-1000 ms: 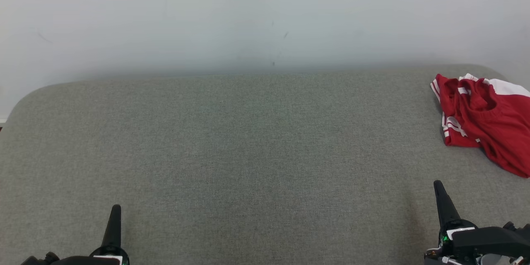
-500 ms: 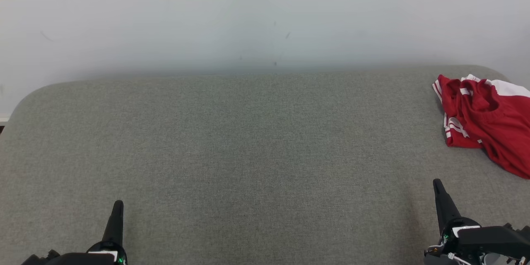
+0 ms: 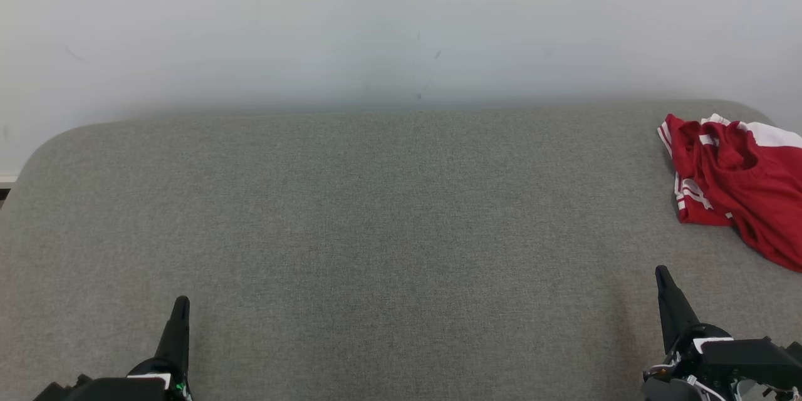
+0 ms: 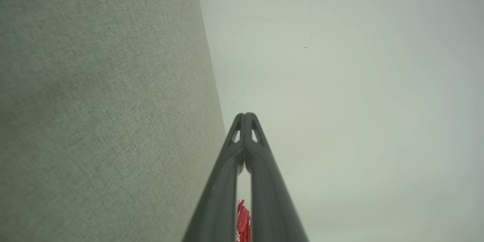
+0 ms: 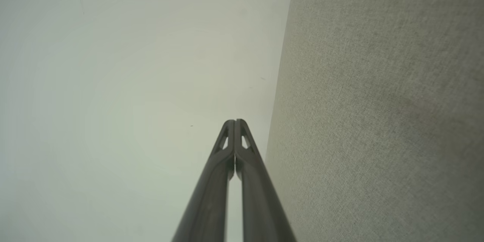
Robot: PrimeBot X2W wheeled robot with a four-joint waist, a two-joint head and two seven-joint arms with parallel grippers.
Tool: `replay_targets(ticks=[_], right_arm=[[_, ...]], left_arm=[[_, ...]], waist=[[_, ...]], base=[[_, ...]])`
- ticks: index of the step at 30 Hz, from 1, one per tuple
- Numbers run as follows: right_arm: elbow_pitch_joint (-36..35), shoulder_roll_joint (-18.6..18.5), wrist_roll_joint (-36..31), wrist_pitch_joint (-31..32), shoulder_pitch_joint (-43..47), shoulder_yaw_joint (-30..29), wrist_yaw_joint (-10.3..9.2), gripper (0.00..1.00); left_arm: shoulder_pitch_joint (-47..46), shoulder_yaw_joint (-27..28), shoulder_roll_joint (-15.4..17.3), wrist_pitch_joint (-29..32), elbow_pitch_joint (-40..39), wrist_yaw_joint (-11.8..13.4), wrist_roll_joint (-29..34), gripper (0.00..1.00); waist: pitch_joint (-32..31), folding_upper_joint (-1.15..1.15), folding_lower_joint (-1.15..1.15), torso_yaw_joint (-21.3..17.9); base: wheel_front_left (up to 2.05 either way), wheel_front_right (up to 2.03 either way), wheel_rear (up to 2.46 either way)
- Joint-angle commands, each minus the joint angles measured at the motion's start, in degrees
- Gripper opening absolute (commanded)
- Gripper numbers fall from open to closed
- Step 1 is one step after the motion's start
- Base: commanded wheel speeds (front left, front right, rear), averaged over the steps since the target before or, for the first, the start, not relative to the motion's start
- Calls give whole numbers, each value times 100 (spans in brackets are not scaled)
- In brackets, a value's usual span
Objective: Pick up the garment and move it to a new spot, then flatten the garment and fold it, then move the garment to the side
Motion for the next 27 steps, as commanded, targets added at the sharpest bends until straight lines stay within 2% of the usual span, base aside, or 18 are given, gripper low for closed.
replay_targets(ticks=[1,8,27], right_arm=[[1,13,109,38,-40,-19,4,0],[11,29,369,94,-66,-44,4,0],[11,25,349,96,-63,-39,4,0]], left_arm=[[-67,23,-7,42,11,-14,-135,0],[-107,24,-9,112,31,-17,-404,0],[-106,22,-9,100,29,-16,-399,0]], waist=[[0,0,1,4],[-1,0,1,20],[-1,0,1,21]], base=[[0,0,0],[0,0,0],[0,0,0]])
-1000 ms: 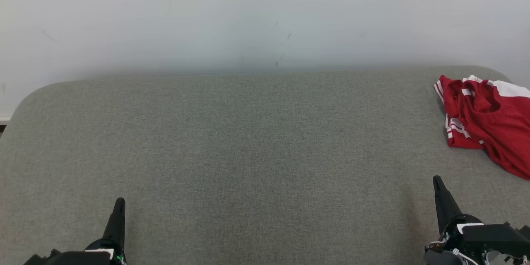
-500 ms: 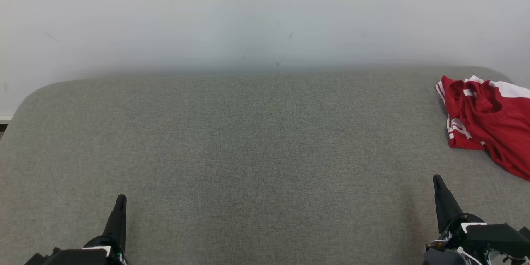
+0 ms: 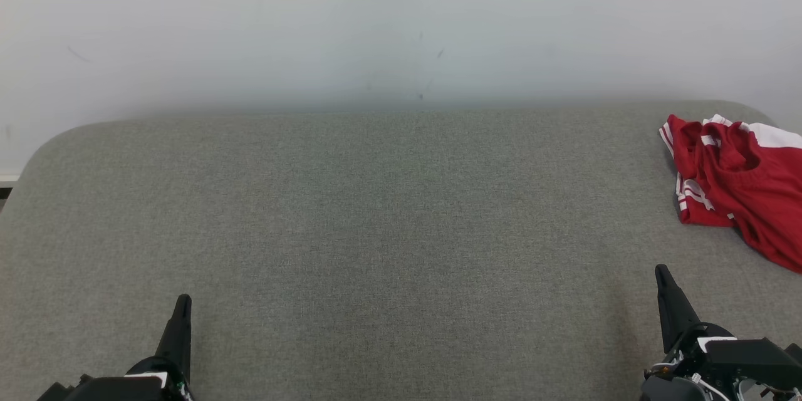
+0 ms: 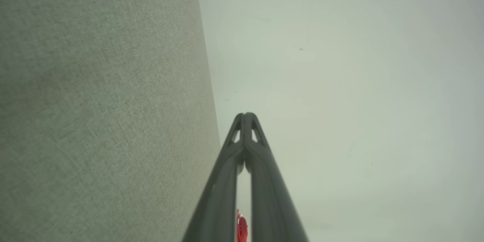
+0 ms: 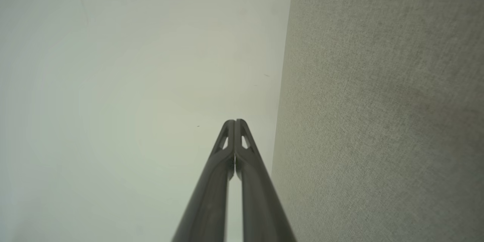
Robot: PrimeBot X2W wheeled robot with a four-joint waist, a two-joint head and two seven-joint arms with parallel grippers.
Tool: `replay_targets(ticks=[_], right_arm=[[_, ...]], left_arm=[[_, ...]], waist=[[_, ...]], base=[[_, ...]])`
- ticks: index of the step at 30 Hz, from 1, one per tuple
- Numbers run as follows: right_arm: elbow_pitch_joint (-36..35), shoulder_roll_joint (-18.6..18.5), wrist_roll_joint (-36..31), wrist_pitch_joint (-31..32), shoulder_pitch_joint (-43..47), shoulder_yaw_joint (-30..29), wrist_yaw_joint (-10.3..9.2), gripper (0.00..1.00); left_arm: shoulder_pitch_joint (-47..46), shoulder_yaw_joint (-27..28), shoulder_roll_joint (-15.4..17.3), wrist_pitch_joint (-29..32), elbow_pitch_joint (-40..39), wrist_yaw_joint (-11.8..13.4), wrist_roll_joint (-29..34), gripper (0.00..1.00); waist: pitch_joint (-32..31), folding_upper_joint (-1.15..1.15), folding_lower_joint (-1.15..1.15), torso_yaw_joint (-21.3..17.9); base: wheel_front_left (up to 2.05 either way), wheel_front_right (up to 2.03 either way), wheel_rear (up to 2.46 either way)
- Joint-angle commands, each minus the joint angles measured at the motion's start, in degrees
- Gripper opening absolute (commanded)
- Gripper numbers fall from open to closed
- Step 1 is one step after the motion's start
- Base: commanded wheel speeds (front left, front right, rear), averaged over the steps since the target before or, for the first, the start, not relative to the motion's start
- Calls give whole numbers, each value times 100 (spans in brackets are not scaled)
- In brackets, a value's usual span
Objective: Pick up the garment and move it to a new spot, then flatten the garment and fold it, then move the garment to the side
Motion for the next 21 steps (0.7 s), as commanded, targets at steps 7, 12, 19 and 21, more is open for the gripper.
replay_targets(ticks=[7,12,19,21], right_arm=[[5,10,8,14,-46,-7,4,0],[6,10,8,14,-46,-6,4,0],[6,9,9,14,-46,-6,4,0],[5,9,9,13,-46,-6,4,0]], left_arm=[[-58,19,-9,2,8,-15,-26,0],[-57,21,-9,2,8,-15,-26,0],[-57,21,-9,1,8,-15,-26,0],[-57,20,-10,1,8,-15,-26,0]], waist=[[0,0,0,0],[0,0,0,0],[0,0,0,0],[0,0,0,0]], base=[[0,0,0],[0,0,0],[0,0,0],[0,0,0]])
